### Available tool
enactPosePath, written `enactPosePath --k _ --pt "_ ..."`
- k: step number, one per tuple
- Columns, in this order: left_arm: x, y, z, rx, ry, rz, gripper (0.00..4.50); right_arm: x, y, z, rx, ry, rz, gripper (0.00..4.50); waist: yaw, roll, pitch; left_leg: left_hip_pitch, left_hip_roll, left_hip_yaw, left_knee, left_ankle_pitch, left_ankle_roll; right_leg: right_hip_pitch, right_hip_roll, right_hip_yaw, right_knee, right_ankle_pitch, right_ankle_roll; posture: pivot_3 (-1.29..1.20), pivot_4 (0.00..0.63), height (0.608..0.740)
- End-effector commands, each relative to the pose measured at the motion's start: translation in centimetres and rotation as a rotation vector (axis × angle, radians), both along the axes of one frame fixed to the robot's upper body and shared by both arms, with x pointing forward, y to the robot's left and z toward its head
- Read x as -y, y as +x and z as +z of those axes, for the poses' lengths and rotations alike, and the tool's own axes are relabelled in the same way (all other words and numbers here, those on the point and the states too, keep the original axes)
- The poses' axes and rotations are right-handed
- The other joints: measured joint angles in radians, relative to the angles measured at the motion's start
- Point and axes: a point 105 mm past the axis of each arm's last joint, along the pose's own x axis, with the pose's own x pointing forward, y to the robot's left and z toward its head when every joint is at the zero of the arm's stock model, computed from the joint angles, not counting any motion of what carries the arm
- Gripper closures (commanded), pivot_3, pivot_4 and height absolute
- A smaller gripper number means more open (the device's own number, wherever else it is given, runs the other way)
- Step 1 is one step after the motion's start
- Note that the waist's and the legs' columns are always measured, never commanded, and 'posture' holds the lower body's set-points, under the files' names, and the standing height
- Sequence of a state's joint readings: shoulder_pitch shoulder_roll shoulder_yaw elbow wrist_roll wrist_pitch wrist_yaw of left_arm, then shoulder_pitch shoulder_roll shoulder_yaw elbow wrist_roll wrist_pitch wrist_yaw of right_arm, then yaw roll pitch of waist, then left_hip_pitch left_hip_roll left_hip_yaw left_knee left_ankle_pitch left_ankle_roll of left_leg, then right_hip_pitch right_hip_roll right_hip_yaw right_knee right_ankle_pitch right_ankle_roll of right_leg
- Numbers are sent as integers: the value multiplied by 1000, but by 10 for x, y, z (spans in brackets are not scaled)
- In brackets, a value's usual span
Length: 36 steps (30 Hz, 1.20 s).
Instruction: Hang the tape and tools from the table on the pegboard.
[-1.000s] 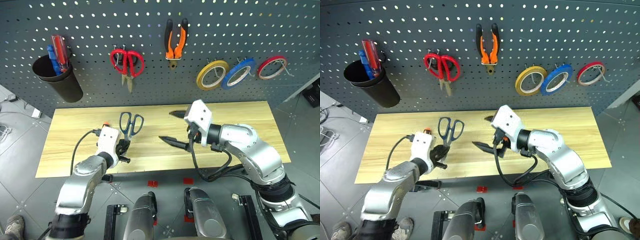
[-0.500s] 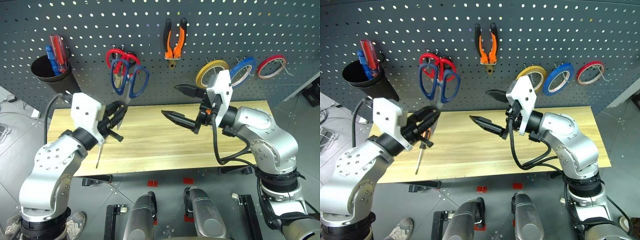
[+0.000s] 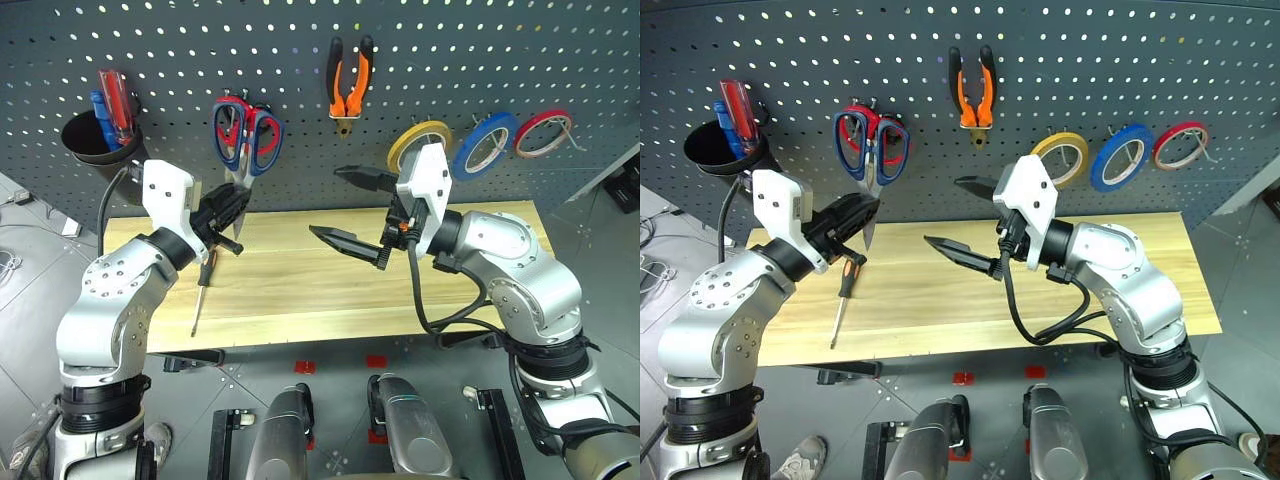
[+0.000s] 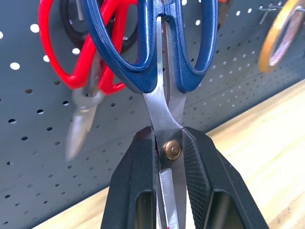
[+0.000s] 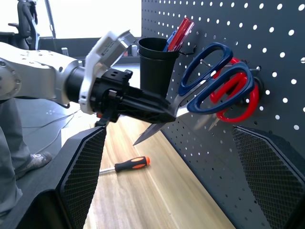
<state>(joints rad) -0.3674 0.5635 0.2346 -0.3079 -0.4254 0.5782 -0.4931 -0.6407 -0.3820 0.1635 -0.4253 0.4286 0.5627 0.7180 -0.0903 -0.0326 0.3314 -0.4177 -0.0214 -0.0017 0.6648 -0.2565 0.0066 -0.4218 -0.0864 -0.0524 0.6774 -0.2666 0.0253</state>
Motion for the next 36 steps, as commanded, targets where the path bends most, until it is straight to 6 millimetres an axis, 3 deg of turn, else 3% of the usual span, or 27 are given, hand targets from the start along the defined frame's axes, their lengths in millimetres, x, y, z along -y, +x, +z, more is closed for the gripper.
enactPosePath --k 1,3,9,13,14,16,18,22,28,36 --pt "5 7 6 46 15 -21 3990 -5 -7 10 61 16 28 0 0 0 0 0 0 0 0 0 0 0 0 0 0 0 0 -263 322 740" --pt "5 13 4 41 0 -16 3990 -6 -7 11 68 19 28 0 0 0 0 0 0 0 0 0 0 0 0 0 0 0 0 -264 323 740" --pt "1 10 -5 18 -36 -2 2112 -10 -7 7 63 16 19 0 -5 0 0 0 0 0 0 0 0 0 0 0 0 0 0 -274 330 740" --pt "-18 -2 -34 -91 -7 72 906 -11 -3 -11 -14 -6 -29 0 -19 0 0 0 0 1 0 0 0 0 0 1 -1 0 0 -269 337 740" --pt "-27 -6 -49 -162 12 102 664 -13 -4 -19 -41 -26 -29 0 -21 0 0 0 0 1 0 0 0 0 0 1 -1 0 0 -269 337 740" --pt "-45 -15 -76 -294 72 154 664 -16 -8 -31 -78 -69 -28 0 -24 0 0 0 1 0 0 0 0 0 0 1 -1 0 0 -263 342 740" --pt "-68 -21 -90 -373 67 227 664 -23 -13 -42 -125 -104 -18 0 -23 1 2 0 1 0 -1 0 0 -1 0 1 1 0 0 -255 352 740" --pt "-104 -24 -101 -442 54 327 664 -39 -22 -62 -250 -182 -13 0 -20 1 3 0 1 -1 -1 0 0 -2 0 1 1 0 0 -242 370 740" --pt "-129 -13 -112 -523 -9 391 664 -56 -29 -65 -330 -221 2 0 -7 0 23 0 0 -1 0 0 0 -2 -1 1 1 0 -1 -233 415 740" --pt "-131 13 -144 -658 -78 415 664 -67 -29 -57 -287 -252 4 0 -6 -2 54 -3 0 0 -2 0 0 -5 -1 1 0 0 -1 -253 449 740"
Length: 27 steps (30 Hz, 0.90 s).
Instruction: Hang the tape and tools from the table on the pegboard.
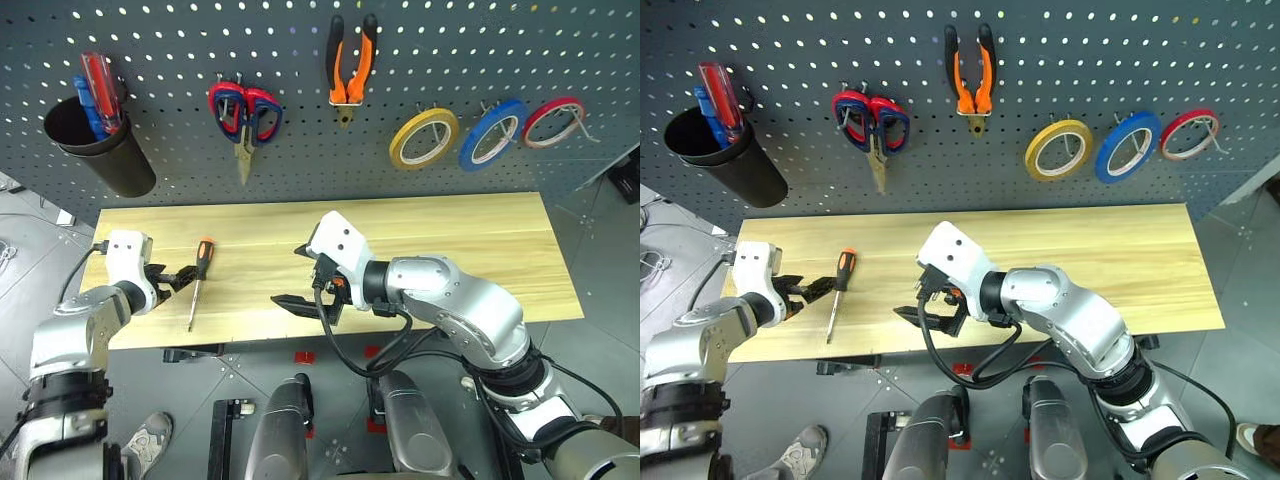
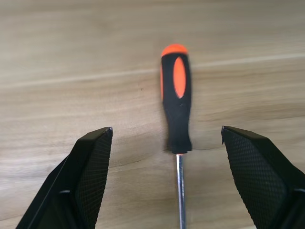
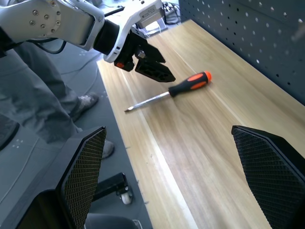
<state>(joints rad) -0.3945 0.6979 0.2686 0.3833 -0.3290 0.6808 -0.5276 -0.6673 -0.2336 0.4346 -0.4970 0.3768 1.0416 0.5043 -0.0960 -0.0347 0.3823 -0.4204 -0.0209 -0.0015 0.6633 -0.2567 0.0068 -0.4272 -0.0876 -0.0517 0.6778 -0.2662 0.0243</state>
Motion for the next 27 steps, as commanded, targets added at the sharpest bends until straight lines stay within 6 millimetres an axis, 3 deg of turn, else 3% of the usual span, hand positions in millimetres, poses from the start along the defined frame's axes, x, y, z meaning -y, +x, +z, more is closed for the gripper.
enactPosePath --k 1,5,12,17,21,24,27 --pt "-1 6 -14 -50 -18 15 664 -7 -9 13 37 21 43 0 -1 0 4 -1 0 0 0 0 0 -1 0 0 0 0 0 -253 452 740" --pt "-4 14 -31 -114 -35 66 1539 -5 -8 13 35 14 42 0 -2 -2 8 -6 0 2 1 0 0 -8 0 0 1 0 0 -253 455 740" --pt "-5 17 -28 -112 8 28 3716 -1 -5 12 38 6 32 0 -6 -2 8 -7 0 3 2 0 0 -10 0 1 3 0 0 -262 434 740" --pt "-10 -11 -11 -60 80 -21 3802 3 -1 19 68 28 27 0 -22 -2 7 -7 0 4 1 2 -3 -10 0 4 2 0 0 -263 404 740" --pt "2 -34 9 35 212 -78 3802 9 -4 30 118 76 69 0 -19 -3 7 -10 1 3 0 3 -5 -14 0 3 1 0 0 -251 381 740" --pt "24 -49 21 103 296 -168 3802 16 -9 37 176 93 123 0 -11 -3 7 -11 1 3 0 3 -4 -14 -1 2 0 0 0 -246 367 740" --pt "54 -58 57 289 323 -299 3802 21 -9 45 222 101 140 0 -2 -4 6 -11 0 3 1 2 -4 -13 -2 2 1 1 0 -250 352 740"
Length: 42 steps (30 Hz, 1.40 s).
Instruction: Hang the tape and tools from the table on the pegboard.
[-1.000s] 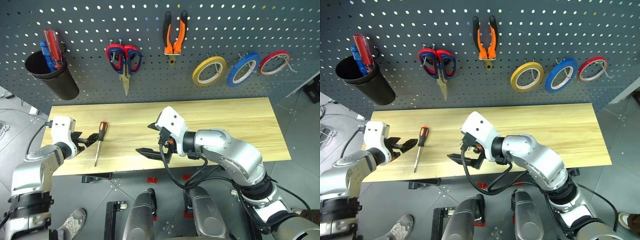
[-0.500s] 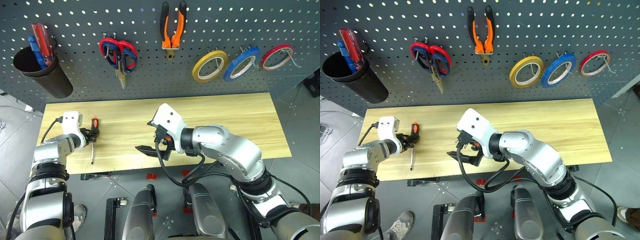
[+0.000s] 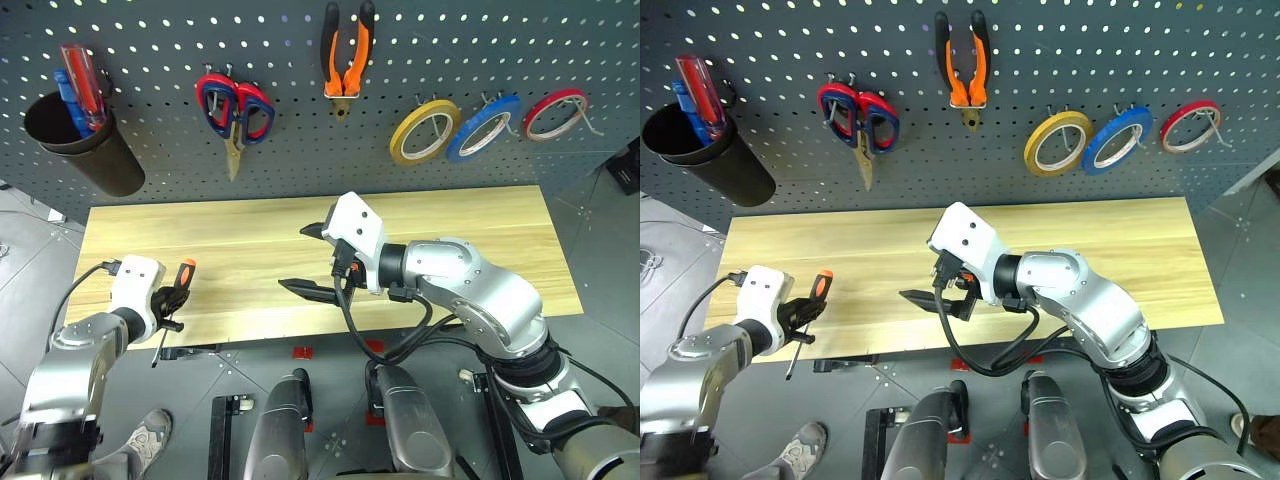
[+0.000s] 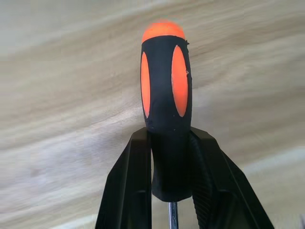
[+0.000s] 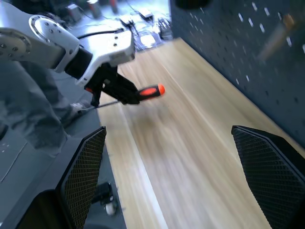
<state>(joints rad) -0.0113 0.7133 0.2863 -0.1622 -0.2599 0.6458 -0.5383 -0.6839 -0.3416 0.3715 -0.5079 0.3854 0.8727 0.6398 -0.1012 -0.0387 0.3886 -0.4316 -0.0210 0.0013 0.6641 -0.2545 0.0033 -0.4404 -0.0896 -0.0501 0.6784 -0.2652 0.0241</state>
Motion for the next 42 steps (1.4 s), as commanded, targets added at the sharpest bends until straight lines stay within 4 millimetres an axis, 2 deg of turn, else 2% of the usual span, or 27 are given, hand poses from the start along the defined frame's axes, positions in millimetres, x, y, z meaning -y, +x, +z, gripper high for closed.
enactPosePath --k 1,2,5,8,10,12,17,21,25,28,32,42 --pt "31 -5 66 277 24 -163 3802 3 -11 24 98 63 65 0 7 0 0 0 0 0 0 0 0 0 0 0 0 0 0 -250 351 740" --pt "35 -7 77 322 11 -172 3802 3 -11 27 110 68 71 0 9 0 0 0 0 0 0 0 0 0 0 0 0 1 0 -248 346 740" --pt "34 -7 128 489 -10 -163 3802 5 -8 40 113 94 73 0 12 -1 0 0 0 -1 0 1 0 0 1 -2 1 2 -1 -237 334 740" --pt "29 -8 167 584 -59 -173 3802 5 3 51 113 113 34 0 10 -2 -2 0 0 -2 1 4 -3 0 2 -3 2 3 -1 -230 317 740" --pt "26 -8 186 624 -77 -194 3802 8 18 58 113 107 -47 0 6 -2 -2 0 0 -2 1 5 -3 0 2 -4 2 3 -1 -227 309 740" --pt "25 -8 196 639 -83 -210 3802 9 26 62 103 110 -86 0 4 -3 -3 0 0 -2 1 5 -3 0 2 -3 2 3 -1 -225 302 740" --pt "26 -9 242 752 -87 -255 3802 8 23 74 135 134 -73 0 6 -7 -6 -3 0 -2 1 6 -4 -1 2 -5 2 3 -1 -234 285 740" --pt "2 -11 288 908 -56 -176 3802 11 23 76 134 150 -83 0 5 -9 -7 -3 0 -2 4 6 -4 0 2 -9 2 3 -1 -237 278 740" --pt "-11 -2 316 1026 17 -122 3802 9 26 89 144 212 -103 0 4 -10 -8 -3 0 -2 5 7 -4 0 2 -11 3 3 -1 -243 275 740" --pt "-13 9 321 1066 45 -117 3802 6 26 98 122 257 -105 0 3 -11 -9 -3 0 -3 6 8 -5 0 2 -12 5 4 -1 -245 274 740" --pt "-8 22 314 1068 69 -141 3802 3 24 103 113 272 -92 0 2 -13 -10 -3 0 -2 7 8 -5 0 2 -12 4 4 0 -259 275 740" --pt "-17 29 291 1093 76 -71 3802 0 18 108 103 294 -58 0 -7 -15 -12 -8 0 -4 13 7 -5 -1 2 -13 5 6 1 -252 269 740"
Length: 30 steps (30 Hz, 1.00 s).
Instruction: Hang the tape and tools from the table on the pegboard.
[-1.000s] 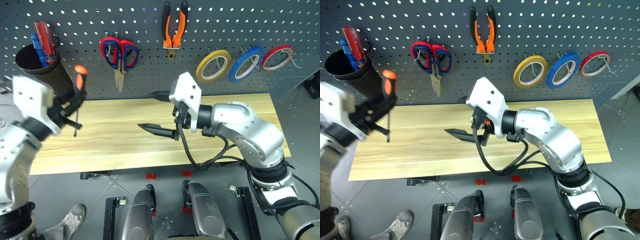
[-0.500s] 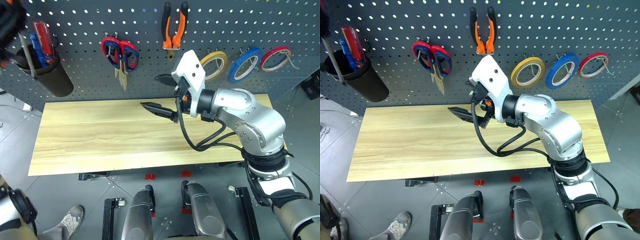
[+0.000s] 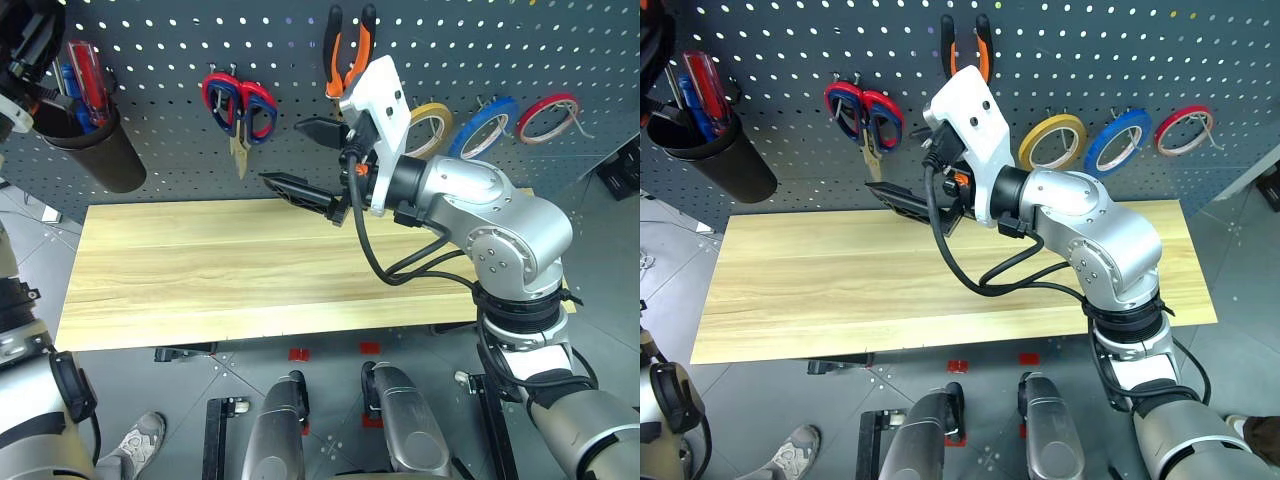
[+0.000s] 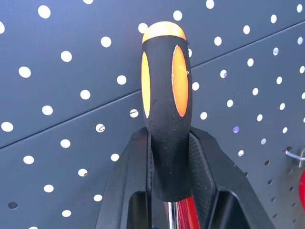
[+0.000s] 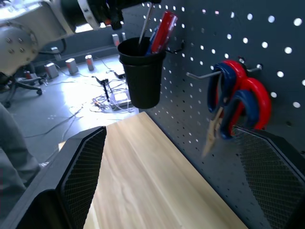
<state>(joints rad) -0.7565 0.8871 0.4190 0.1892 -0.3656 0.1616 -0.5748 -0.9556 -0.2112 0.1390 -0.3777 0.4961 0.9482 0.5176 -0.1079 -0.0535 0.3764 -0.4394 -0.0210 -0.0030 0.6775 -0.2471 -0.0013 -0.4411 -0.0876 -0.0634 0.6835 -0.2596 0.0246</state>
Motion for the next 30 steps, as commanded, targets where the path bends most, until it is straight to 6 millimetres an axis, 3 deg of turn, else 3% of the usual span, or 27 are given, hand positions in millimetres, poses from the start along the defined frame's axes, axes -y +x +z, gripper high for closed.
enactPosePath --k 1,8,17,20,30 --pt "-6 -13 10 87 2 45 3802 1 -9 14 41 38 28 0 -1 0 0 0 0 0 0 0 0 0 0 0 0 0 0 -252 269 740" --pt "-5 -12 8 93 -4 50 3802 -1 -9 15 46 41 34 0 -1 -2 -4 0 0 0 0 0 0 0 0 0 0 0 0 -247 266 740" --pt "-4 -12 10 104 -6 50 3802 1 -5 37 82 123 12 0 -4 -3 -18 0 0 0 1 0 0 0 0 0 1 0 0 -253 259 740" --pt "-3 -11 9 103 -8 47 3802 3 3 38 78 116 -24 0 -4 -3 -19 0 0 0 1 0 0 0 0 0 2 0 0 -253 255 740" --pt "-4 -11 5 93 -23 48 3802 4 3 41 79 112 -15 0 -5 -3 -20 0 0 1 2 0 0 -1 0 0 6 0 0 -249 251 740"
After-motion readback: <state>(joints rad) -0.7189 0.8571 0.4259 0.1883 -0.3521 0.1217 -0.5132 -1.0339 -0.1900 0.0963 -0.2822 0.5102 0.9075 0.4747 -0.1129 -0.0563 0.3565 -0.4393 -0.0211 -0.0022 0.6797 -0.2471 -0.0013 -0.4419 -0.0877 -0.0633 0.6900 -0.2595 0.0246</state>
